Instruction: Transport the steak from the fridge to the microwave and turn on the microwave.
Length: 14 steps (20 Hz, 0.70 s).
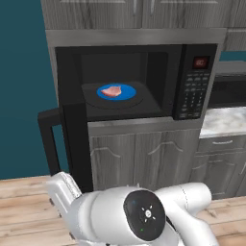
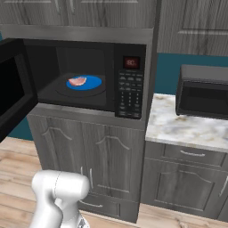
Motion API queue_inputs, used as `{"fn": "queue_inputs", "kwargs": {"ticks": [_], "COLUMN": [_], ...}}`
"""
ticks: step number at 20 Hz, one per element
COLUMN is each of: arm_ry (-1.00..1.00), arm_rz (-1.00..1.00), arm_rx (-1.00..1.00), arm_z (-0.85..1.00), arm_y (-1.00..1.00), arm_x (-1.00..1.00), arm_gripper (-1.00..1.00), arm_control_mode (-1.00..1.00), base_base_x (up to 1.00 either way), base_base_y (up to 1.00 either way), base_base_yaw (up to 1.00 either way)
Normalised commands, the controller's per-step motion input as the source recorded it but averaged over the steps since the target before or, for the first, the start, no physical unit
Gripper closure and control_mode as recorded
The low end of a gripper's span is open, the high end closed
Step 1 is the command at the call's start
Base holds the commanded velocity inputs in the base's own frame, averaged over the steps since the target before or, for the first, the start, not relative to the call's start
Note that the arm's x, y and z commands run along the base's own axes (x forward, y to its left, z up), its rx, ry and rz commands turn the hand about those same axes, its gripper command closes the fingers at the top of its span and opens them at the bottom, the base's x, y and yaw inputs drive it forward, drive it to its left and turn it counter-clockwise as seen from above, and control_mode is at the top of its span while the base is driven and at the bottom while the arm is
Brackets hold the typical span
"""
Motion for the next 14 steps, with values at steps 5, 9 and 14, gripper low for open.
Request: {"fn": "queue_inputs", "kwargs": {"ticks": [5, 9, 14], "arm_ry": [-0.14, -0.05, -0.11], "arm_rz": [-0.03, -0.05, -0.09], "arm_rx": [0.0, 0.0, 0.0], "arm_z": [-0.03, -0.1, -0.07], "arm_y": [0.3, 0.17, 0.19], "arm_x": [0.19, 0.22, 0.2], "arm_gripper": [-1.0, -1.0, -1.0], "arm_control_mode": [-1.0, -1.0, -1.0], "base_base_x": [0.0, 0.0, 0.0], "base_base_y": [0.0, 0.0, 0.0], "base_base_yaw": [0.0, 0.0, 0.0]}}
